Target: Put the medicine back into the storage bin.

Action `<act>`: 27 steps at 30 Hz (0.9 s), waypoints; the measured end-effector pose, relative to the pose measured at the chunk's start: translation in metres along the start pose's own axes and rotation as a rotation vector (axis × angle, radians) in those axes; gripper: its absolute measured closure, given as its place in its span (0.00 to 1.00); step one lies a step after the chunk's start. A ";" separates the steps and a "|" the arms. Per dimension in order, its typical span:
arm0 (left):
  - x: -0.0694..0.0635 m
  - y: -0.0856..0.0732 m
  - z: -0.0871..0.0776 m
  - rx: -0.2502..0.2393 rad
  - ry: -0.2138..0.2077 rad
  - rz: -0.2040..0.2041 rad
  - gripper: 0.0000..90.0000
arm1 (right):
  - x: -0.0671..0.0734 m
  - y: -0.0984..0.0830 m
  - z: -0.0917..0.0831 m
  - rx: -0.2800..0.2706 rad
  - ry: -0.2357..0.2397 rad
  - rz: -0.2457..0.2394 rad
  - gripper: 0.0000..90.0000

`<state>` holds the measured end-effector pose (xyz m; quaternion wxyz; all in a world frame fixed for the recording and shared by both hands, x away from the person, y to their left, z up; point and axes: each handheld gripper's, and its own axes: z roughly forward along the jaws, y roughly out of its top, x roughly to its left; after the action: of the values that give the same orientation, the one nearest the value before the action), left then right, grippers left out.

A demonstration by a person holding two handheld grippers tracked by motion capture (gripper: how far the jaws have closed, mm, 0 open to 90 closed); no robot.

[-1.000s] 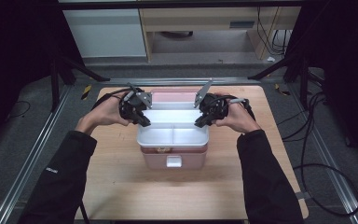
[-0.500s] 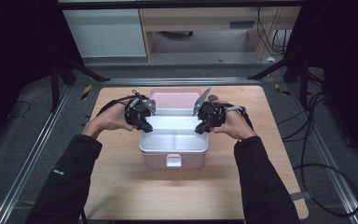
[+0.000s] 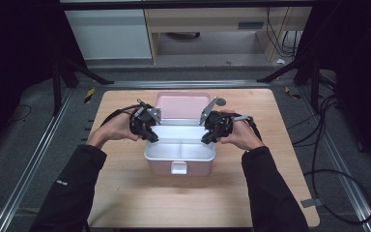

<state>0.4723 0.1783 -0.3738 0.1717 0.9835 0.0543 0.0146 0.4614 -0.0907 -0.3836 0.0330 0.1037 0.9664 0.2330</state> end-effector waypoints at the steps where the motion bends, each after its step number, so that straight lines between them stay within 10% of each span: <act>1: 0.000 0.000 0.000 -0.004 0.002 -0.006 0.96 | 0.001 0.000 0.000 -0.003 -0.004 -0.002 0.94; 7: -0.002 0.000 0.000 -0.011 0.024 -0.031 0.94 | 0.004 0.001 0.001 0.004 -0.038 0.016 0.91; 14: -0.007 -0.007 -0.020 -0.118 0.123 -0.086 0.77 | 0.008 -0.001 -0.014 -0.115 -0.081 0.092 0.75; 27: 0.000 -0.030 -0.037 -0.304 0.266 -0.329 0.57 | 0.008 -0.024 -0.046 -0.242 -0.266 0.310 0.54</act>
<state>0.4676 0.2185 -0.3492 0.3088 0.9138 0.2329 0.1237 0.4444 -0.1302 -0.3532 0.1362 0.2760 0.8910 0.3339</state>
